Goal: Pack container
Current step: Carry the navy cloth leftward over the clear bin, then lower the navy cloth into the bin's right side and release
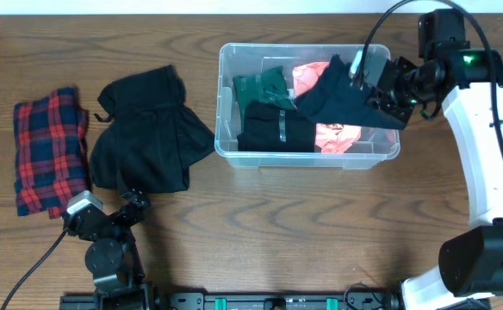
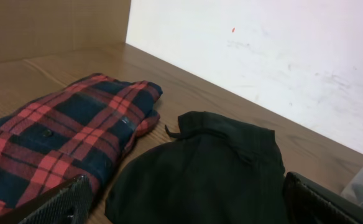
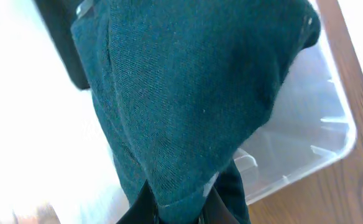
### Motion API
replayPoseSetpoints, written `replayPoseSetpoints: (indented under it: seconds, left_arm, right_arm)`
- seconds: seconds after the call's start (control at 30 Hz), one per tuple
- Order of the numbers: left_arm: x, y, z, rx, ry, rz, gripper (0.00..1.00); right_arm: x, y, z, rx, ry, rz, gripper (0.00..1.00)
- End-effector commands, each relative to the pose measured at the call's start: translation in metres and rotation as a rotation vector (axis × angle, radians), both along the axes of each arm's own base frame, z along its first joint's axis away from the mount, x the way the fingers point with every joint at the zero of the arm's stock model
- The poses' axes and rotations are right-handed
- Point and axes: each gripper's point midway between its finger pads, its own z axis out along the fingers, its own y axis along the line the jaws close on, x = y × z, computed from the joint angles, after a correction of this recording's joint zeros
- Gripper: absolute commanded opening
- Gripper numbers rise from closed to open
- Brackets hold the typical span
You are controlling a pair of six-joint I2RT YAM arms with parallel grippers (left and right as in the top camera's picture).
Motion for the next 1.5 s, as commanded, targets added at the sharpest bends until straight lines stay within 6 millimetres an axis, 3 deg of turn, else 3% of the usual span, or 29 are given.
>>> replayPoseSetpoints:
  seconds: [0.0,0.27,0.47,0.6,0.67,0.83,0.93,1.03,1.1,1.17,1.27,1.4,1.47]
  left_arm:
    - [-0.003,0.004,-0.018,-0.007,0.056,0.025,0.98]
    - [-0.003,0.004,-0.018,-0.007,0.056,0.025,0.98]
    - [-0.003,0.004,-0.018,-0.007,0.056,0.025,0.98]
    - [-0.003,0.004,-0.018,-0.007,0.056,0.025,0.98]
    - [-0.003,0.004,-0.018,-0.007,0.056,0.025,0.98]
    - [-0.003,0.004,-0.018,-0.007,0.056,0.025,0.98]
    - [-0.003,0.004,-0.018,-0.007,0.055,0.025,0.98]
    - [-0.003,0.004,-0.018,-0.007,0.056,0.025,0.98]
    - [-0.003,0.004,-0.018,-0.007,0.056,0.025,0.98]
    - [-0.003,0.004,-0.018,-0.007,0.056,0.025,0.98]
    - [-0.003,0.004,-0.018,-0.007,0.056,0.025,0.98]
    - [-0.003,0.004,-0.018,-0.007,0.056,0.025,0.98]
    - [-0.003,0.004,-0.018,-0.007,0.056,0.025,0.98]
  right_arm:
    - [-0.011,0.007,-0.016,-0.019,0.014,0.144,0.01]
    - [-0.036,0.022,-0.048,0.066,0.094,0.235,0.01]
    - [-0.038,0.024,-0.071,0.080,0.099,0.238,0.01]
    - [-0.037,0.029,-0.073,0.107,0.087,0.245,0.01]
    - [-0.034,0.033,-0.070,0.139,0.074,0.246,0.06]
    - [-0.032,0.036,-0.068,0.175,0.100,0.171,0.44]
    - [-0.032,0.035,-0.069,0.171,0.105,0.157,0.50]
    - [-0.031,0.035,-0.068,0.176,0.109,0.139,0.75]
    - [-0.027,0.035,-0.067,0.189,0.111,0.096,0.80]
    - [-0.018,0.035,-0.065,0.211,0.106,0.031,0.79]
    - [-0.009,0.037,-0.061,0.253,0.114,-0.071,0.68]
    - [-0.001,0.038,-0.057,0.325,0.168,-0.254,0.29]
    - [0.000,0.039,-0.057,0.351,0.203,-0.328,0.04]
